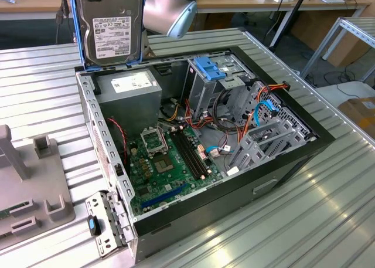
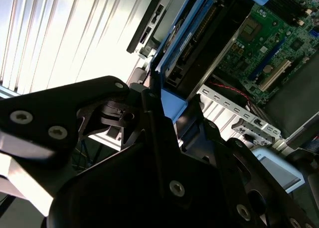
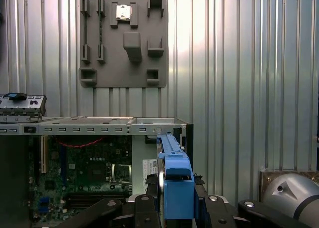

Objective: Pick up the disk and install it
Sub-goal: 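Pick up the disk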

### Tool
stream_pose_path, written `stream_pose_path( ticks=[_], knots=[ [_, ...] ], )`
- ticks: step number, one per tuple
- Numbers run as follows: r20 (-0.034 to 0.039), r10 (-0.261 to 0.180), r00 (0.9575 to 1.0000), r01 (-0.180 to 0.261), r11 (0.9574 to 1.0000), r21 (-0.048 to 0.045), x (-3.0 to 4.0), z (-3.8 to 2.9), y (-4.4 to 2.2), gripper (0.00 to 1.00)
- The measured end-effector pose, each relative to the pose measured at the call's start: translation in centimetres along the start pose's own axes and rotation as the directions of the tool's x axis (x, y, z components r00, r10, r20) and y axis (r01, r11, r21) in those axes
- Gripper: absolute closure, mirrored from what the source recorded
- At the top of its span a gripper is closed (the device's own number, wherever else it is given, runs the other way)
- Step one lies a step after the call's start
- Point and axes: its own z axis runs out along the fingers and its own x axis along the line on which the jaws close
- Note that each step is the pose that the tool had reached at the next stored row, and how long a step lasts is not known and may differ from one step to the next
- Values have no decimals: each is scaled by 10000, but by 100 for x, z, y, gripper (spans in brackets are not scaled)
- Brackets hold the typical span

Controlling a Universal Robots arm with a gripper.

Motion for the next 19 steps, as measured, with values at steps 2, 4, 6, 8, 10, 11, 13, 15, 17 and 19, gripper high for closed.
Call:
stream_pose_path(
  ticks=[2,4,6,8,10,11,13,15,17,19],
  knots=[
    [0,0,10000,0,10000,0,0,0,0,64],
    [-1,-2,10000,2,10000,0,0,0,-8,64],
    [0,0,10000,0,10000,0,0,1,-38,64],
    [0,1,10000,-1,10000,0,0,1,-53,64],
    [0,1,10000,-1,10000,0,-1,1,-56,64],
    [0,0,10000,0,10000,0,-1,1,-57,64],
    [0,0,10000,0,10000,0,0,1,-57,64],
    [0,1,10000,-1,10000,0,-1,1,-57,64],
    [0,1,10000,-1,10000,0,-1,1,-57,64],
    [-1,-2,10000,2,10000,-2,-1,1,-66,64]
  ],
)
